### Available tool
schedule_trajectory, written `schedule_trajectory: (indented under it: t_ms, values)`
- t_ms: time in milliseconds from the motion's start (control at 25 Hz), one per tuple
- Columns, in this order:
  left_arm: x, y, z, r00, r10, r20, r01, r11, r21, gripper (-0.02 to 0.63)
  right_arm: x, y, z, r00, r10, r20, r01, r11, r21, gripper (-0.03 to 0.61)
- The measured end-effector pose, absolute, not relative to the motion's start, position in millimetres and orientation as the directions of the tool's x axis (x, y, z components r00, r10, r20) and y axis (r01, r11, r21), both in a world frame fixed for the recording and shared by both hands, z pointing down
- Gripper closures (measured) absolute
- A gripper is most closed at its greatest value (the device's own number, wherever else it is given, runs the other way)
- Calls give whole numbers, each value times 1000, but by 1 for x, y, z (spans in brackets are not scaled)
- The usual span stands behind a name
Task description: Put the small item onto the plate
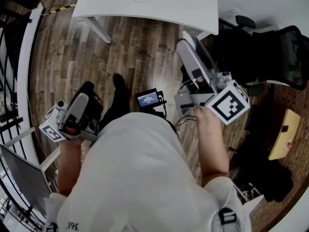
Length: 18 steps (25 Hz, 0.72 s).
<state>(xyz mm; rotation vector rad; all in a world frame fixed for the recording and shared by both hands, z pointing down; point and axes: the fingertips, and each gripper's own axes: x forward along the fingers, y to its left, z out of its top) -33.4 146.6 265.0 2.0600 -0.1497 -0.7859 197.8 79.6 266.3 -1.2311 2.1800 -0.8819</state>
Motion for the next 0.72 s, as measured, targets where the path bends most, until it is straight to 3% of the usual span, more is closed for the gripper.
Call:
schedule_trajectory:
  t_ms: [720]
  values:
    - [-137, -15, 257, 802, -332, -496, 246, -574, 781, 500, 100, -70, 243, -422, -905, -58, -639, 342, -689, 259]
